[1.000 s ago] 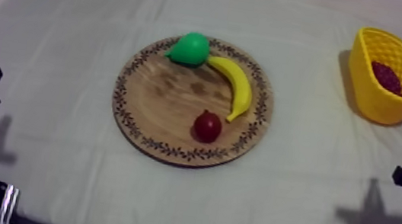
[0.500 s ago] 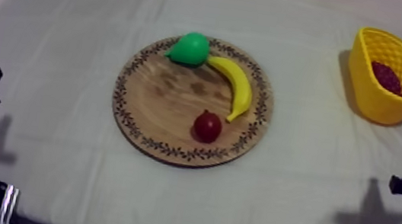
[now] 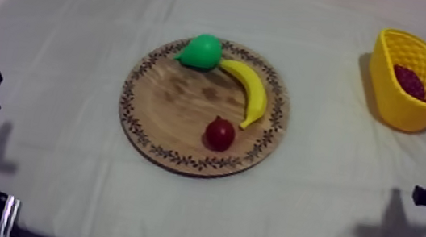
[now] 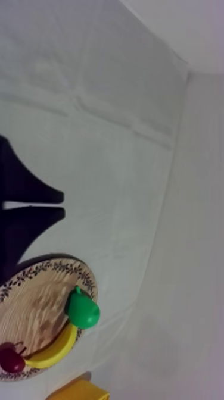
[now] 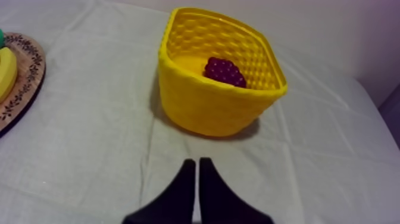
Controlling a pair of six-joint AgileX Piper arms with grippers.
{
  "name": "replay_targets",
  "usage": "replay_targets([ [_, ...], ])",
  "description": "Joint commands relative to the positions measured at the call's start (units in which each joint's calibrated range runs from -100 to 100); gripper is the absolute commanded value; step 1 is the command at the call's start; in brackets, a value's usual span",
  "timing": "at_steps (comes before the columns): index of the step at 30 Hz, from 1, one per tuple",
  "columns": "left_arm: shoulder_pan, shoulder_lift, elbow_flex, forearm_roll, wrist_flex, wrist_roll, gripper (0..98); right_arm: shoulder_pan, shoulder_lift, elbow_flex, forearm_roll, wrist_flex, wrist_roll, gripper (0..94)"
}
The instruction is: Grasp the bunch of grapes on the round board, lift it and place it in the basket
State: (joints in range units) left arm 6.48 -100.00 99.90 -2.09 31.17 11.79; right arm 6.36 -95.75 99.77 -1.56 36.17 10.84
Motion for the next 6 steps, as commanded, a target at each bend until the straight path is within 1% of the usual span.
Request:
replay_targets([
  [1,0.0,0.0,0.0,-0.04,0.0,0.0,0.1,0.0,0.0,0.0,0.0,0.0,0.0,0.2],
  [6,0.0,0.0,0.0,-0.04,0.0,0.0,0.1,0.0,0.0,0.0,0.0,0.0,0.0,0.2],
])
